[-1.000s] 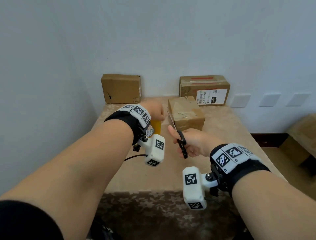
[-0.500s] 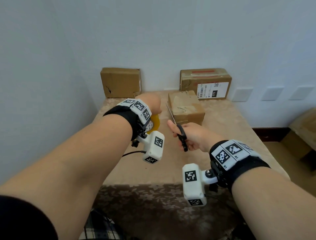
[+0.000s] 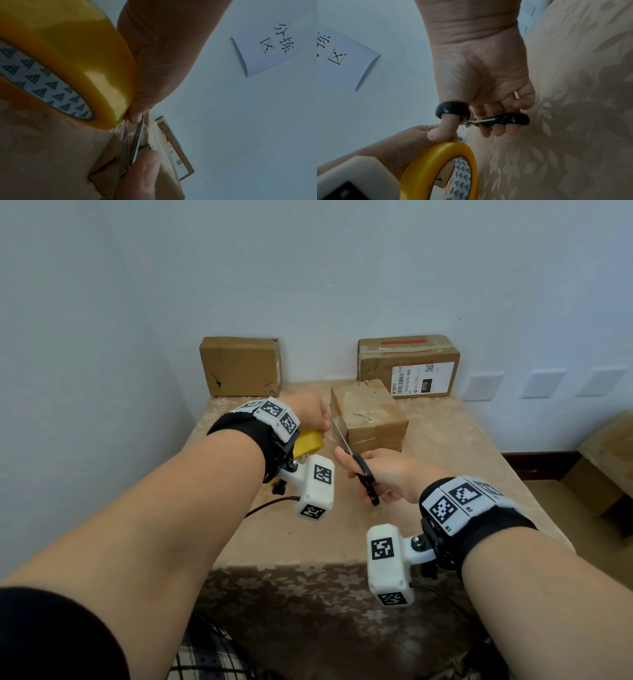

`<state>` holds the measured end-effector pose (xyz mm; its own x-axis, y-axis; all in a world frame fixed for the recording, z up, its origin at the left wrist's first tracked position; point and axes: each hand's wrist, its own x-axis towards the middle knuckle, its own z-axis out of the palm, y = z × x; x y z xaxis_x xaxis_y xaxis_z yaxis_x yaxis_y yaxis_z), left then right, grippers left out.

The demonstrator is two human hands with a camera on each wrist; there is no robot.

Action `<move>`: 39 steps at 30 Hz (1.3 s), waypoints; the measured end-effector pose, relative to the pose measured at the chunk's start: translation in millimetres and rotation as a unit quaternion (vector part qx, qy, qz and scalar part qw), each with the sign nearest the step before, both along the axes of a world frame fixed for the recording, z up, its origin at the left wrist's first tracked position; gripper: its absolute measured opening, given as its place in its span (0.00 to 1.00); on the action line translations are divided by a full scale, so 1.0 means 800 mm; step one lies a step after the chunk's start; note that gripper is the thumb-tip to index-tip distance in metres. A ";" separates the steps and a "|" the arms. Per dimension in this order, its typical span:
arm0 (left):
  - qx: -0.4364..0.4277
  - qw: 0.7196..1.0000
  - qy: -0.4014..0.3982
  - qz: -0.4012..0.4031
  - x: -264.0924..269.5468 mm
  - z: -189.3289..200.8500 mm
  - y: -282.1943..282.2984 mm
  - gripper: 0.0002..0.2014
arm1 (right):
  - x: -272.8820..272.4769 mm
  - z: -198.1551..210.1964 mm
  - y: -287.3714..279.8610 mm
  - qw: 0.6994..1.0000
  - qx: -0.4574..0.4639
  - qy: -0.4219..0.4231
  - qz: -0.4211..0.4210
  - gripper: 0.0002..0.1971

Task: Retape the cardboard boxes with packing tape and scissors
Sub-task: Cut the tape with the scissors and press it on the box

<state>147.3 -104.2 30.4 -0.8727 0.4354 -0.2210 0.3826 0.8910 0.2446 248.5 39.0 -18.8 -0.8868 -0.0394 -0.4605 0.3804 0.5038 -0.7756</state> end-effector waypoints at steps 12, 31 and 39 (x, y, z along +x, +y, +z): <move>0.043 0.999 -0.025 0.009 -0.002 0.004 -0.016 0.11 | -0.005 -0.011 -0.003 0.995 -0.058 0.079 -0.020 0.29; 0.037 0.999 -0.003 -0.008 -0.004 -0.001 -0.020 0.08 | -0.007 -0.010 0.014 0.990 -0.110 0.078 -0.030 0.20; 0.068 0.998 -0.014 -0.010 -0.002 0.000 -0.027 0.08 | -0.012 -0.013 0.021 0.992 -0.077 0.091 -0.032 0.19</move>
<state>145.8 -126.2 30.6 -0.8576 0.4804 -0.1835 0.3915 0.8413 0.3729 238.8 55.9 -29.0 -0.9579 -0.0380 -0.2847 0.2536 0.3536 -0.9004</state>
